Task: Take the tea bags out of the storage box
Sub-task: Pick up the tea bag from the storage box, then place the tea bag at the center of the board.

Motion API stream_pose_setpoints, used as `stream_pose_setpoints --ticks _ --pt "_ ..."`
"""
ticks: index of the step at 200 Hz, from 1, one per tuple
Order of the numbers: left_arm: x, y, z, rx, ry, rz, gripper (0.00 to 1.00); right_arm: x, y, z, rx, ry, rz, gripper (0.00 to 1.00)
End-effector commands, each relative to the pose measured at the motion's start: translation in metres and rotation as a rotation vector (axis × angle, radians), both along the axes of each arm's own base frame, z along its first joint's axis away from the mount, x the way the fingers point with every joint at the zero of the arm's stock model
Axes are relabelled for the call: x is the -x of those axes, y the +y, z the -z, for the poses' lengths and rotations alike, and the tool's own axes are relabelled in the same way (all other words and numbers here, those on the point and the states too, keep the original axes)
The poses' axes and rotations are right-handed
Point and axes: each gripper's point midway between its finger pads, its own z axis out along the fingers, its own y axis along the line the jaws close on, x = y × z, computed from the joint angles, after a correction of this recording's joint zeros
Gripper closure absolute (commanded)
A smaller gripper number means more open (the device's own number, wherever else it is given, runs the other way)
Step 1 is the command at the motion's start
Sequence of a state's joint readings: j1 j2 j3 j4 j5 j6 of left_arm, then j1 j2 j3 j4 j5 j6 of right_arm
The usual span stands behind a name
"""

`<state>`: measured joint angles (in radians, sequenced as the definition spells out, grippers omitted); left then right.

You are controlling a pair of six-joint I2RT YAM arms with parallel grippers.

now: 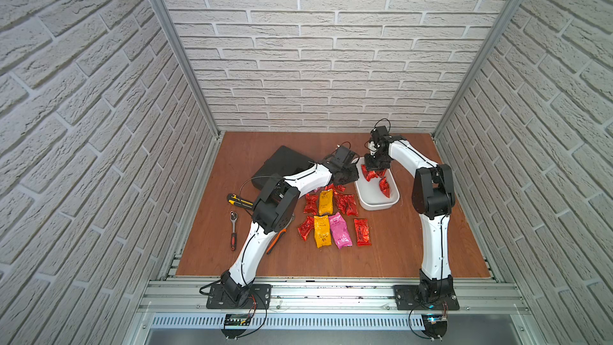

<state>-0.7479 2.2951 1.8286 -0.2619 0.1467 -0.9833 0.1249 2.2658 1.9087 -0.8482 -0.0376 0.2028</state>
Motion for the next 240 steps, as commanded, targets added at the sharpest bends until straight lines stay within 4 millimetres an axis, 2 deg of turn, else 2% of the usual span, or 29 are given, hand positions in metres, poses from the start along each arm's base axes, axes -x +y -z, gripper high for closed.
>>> stream_pose_setpoints --ticks 1,32,48,51,54,59,76,100,116,143,174,209,240 --pt "-0.004 -0.001 0.007 -0.028 0.003 0.018 0.75 -0.006 0.003 -0.031 -0.033 -0.067 0.001 0.87" --pt "-0.006 -0.002 0.005 -0.059 -0.007 0.028 0.82 0.004 0.008 -0.077 -0.092 -0.144 0.005 0.96" --pt "-0.005 -0.002 0.005 -0.082 -0.014 0.035 0.84 0.018 0.011 -0.099 -0.133 -0.17 0.011 0.97" --pt "-0.005 -0.002 0.004 -0.085 -0.013 0.036 0.84 0.021 0.011 -0.098 -0.135 -0.163 0.013 0.97" --pt "-0.005 -0.002 0.004 -0.089 -0.016 0.036 0.84 0.026 0.011 -0.111 -0.143 -0.185 0.015 0.97" --pt "-0.005 -0.002 0.004 -0.097 -0.019 0.037 0.85 0.033 0.012 -0.117 -0.156 -0.192 0.018 0.97" --pt "-0.004 -0.004 0.002 -0.114 -0.021 0.043 0.89 0.061 0.017 -0.13 -0.214 -0.195 0.011 0.97" --pt "-0.004 -0.004 -0.001 -0.153 -0.02 0.045 0.92 0.114 0.017 -0.136 -0.259 -0.165 0.033 0.98" --pt "-0.004 -0.002 -0.003 -0.165 -0.025 0.03 0.93 0.154 0.005 -0.128 -0.225 -0.14 0.083 0.98" --pt "0.0 -0.003 -0.001 -0.18 -0.017 0.022 0.97 0.215 -0.014 -0.102 -0.212 -0.095 0.197 0.98" --pt "0.009 -0.006 0.005 -0.199 0.001 0.039 1.0 0.264 -0.005 -0.068 -0.327 -0.048 0.297 0.98" --pt "0.015 -0.008 0.005 -0.206 0.004 0.047 1.0 0.282 0.006 -0.034 -0.455 -0.056 0.381 0.98" --pt "0.016 -0.007 0.007 -0.208 0.017 0.014 1.0 0.283 0.005 -0.007 -0.453 -0.057 0.397 0.96"
